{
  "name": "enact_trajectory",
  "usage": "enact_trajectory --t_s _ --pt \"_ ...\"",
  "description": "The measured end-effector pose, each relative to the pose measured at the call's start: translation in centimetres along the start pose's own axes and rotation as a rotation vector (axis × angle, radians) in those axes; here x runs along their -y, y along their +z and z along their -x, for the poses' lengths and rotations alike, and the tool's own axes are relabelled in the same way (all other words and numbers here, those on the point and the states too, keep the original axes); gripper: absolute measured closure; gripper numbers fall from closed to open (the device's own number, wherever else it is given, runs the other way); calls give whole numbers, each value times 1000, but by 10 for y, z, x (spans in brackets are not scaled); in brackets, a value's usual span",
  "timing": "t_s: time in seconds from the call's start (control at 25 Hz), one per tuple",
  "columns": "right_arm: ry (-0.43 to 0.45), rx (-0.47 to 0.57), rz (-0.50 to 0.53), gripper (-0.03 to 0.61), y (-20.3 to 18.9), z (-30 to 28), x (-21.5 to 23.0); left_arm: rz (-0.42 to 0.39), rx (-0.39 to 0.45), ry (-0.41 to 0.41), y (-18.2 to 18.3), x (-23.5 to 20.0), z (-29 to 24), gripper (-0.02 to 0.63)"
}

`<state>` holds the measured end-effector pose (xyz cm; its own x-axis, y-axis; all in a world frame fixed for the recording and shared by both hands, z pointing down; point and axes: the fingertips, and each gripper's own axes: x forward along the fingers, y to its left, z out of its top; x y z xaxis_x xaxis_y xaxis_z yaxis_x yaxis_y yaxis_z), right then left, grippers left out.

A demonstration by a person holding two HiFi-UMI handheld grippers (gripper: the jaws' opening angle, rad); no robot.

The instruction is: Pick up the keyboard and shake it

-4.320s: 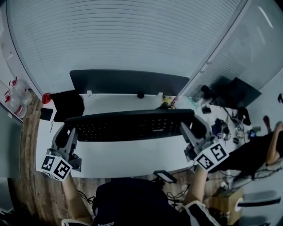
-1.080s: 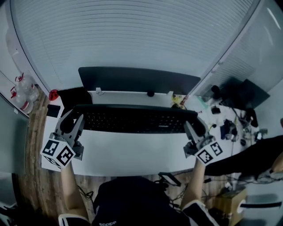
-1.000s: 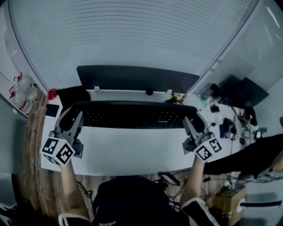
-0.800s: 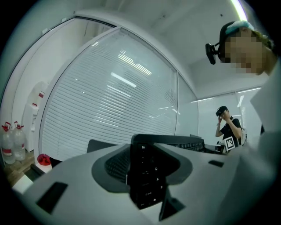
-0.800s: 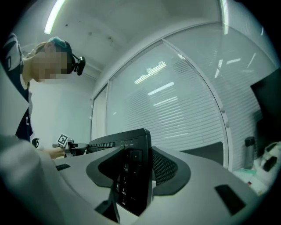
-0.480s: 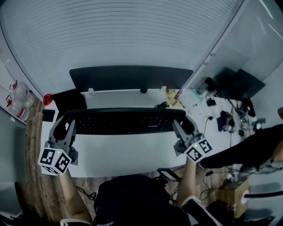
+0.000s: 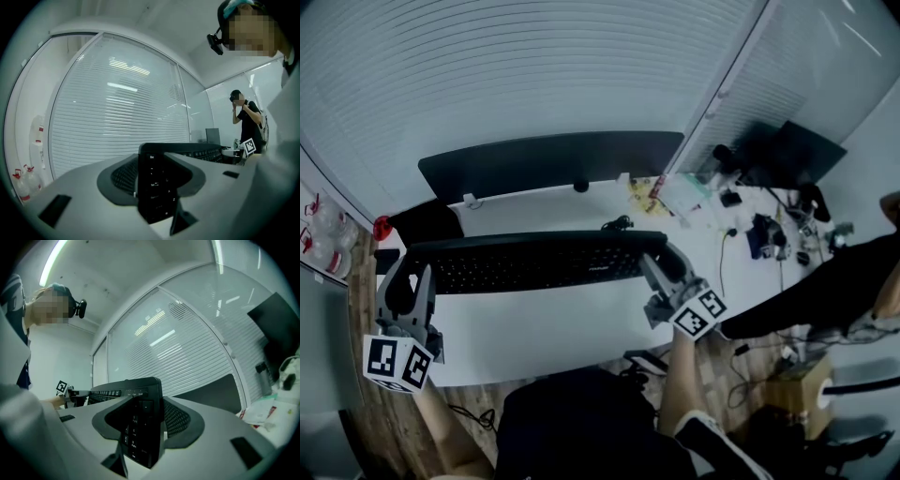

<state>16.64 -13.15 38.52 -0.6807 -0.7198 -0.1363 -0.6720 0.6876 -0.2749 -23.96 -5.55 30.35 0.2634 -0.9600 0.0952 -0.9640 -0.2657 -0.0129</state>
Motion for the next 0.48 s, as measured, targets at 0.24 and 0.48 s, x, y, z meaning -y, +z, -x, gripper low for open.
enact_trajectory --t_s 0.24,0.48 --pt "-14 1 -133 394 -40 2 14 -130 -66 -14 17 4 -18 451" --pt "-23 21 -162 394 -36 3 8 -163 -59 -29 34 8 -22 451"
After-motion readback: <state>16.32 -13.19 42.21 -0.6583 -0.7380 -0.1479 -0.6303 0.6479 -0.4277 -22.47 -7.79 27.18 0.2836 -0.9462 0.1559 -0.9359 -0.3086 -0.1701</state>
